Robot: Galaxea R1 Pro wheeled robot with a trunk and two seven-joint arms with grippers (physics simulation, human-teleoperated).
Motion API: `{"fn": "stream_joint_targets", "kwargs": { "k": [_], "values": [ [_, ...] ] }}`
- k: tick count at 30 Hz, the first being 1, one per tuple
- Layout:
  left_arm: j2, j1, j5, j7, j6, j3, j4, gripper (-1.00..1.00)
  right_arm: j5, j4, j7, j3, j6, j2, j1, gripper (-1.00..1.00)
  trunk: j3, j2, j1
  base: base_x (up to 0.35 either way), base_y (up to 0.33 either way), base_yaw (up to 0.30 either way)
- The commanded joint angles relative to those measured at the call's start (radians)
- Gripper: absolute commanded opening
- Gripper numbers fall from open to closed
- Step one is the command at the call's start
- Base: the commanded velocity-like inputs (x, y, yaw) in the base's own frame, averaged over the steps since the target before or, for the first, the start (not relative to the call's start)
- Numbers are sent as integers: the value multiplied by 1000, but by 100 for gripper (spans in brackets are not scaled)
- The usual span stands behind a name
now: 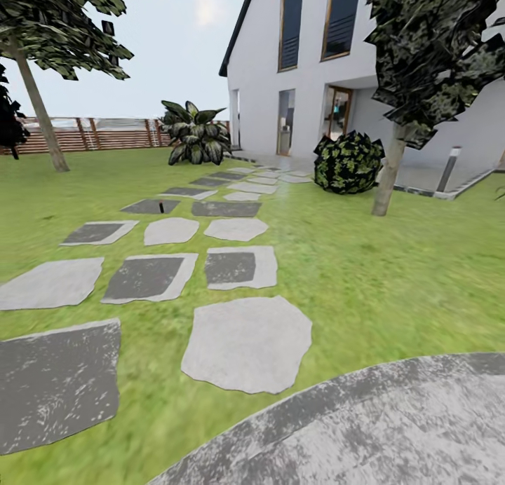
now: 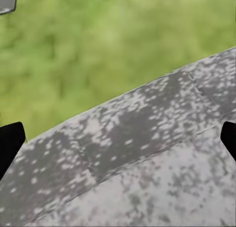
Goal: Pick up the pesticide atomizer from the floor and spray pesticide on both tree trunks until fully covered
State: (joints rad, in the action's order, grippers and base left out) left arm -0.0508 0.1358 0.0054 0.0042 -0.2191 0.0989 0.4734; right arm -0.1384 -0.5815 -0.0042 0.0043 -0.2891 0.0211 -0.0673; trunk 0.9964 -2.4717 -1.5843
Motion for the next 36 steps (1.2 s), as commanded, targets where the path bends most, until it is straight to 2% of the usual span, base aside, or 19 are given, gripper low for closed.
{"fn": "stream_joint_targets", "kwargs": {
  "k": [1,20,36],
  "values": [
    [0,1,0,0,-3,1,-1,100,-6,0,0,0,-2,0,0,100,2,0,0,340,0,218],
    [-1,1,0,0,-3,1,-1,100,-6,0,0,0,-2,0,0,100,20,0,0,340,0,211],
    [-1,1,0,0,-3,1,-2,100,-6,0,0,0,-2,0,0,100,22,0,0,340,0,19]
  ]
}}
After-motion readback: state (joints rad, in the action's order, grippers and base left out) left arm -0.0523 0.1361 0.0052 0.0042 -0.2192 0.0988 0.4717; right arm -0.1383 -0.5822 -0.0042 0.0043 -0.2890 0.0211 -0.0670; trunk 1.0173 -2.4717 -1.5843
